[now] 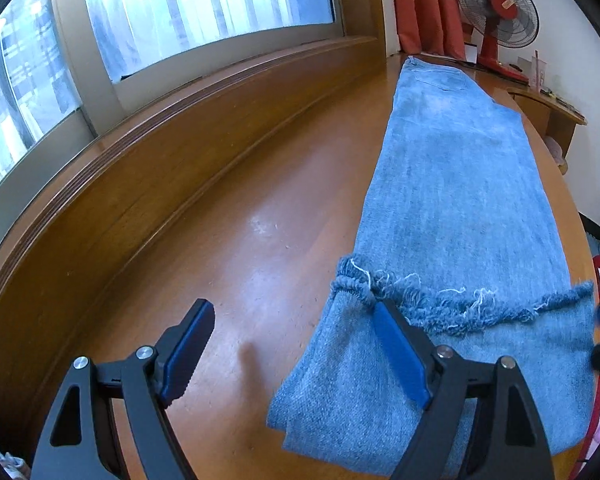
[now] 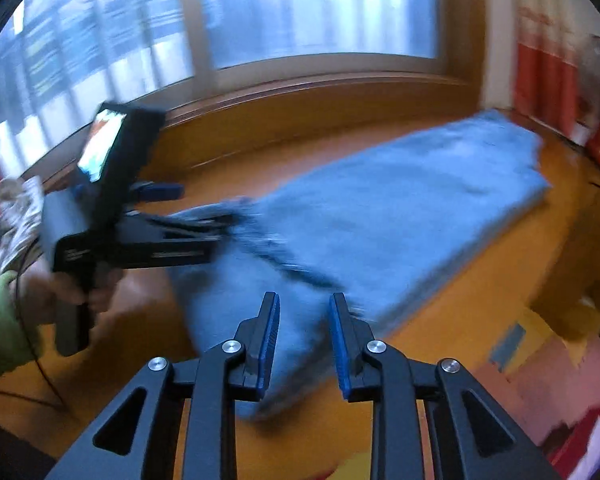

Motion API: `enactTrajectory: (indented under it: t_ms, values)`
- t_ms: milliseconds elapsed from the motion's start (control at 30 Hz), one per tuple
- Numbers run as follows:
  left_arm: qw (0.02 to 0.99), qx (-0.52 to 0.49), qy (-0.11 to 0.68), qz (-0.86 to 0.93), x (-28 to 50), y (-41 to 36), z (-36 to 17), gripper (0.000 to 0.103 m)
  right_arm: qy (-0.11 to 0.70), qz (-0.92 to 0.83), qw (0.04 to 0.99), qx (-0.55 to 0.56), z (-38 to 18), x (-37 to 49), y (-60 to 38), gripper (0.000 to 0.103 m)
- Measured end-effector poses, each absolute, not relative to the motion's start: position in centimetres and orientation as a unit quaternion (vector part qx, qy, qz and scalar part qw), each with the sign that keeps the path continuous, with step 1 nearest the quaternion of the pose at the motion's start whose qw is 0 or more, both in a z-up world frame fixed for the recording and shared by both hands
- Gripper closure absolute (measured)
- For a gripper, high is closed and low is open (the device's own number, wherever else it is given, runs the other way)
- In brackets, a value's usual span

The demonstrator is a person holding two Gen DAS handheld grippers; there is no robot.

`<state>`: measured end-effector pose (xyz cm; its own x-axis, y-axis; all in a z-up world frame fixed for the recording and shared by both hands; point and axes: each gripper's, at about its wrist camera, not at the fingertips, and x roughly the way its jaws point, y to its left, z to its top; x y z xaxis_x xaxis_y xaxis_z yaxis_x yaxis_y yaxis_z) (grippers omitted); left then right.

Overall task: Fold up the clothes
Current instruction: 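Lift the frayed hem with the right gripper, fold toward the waistband, release, then grasp the folded hem end of the jeans with both grippers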

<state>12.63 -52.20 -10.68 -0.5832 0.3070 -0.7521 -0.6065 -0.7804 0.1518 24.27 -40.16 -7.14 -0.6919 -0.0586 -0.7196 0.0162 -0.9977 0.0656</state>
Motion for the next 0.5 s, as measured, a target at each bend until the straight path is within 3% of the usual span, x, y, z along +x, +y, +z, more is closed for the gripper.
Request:
enactTrajectory:
  t_ms: [167,367,500]
  values:
    - [0.275,-0.378,0.201,0.861,12.3,-52.4,-10.3,0.021,-0.047,-0.902,0.016,0.428,-10.2,22.3,-39.6,0.081]
    - [0.281,-0.363,0.209,0.864,12.5,-54.6,-8.3,0.021,-0.055,-0.903,-0.001,0.425,-9.4,23.0,-39.1,0.083]
    - [0.303,-0.352,0.221,0.858,13.4,-56.9,-7.0,0.021,-0.053,-0.91,-0.019,0.411,-8.3,24.4,-39.3,0.073]
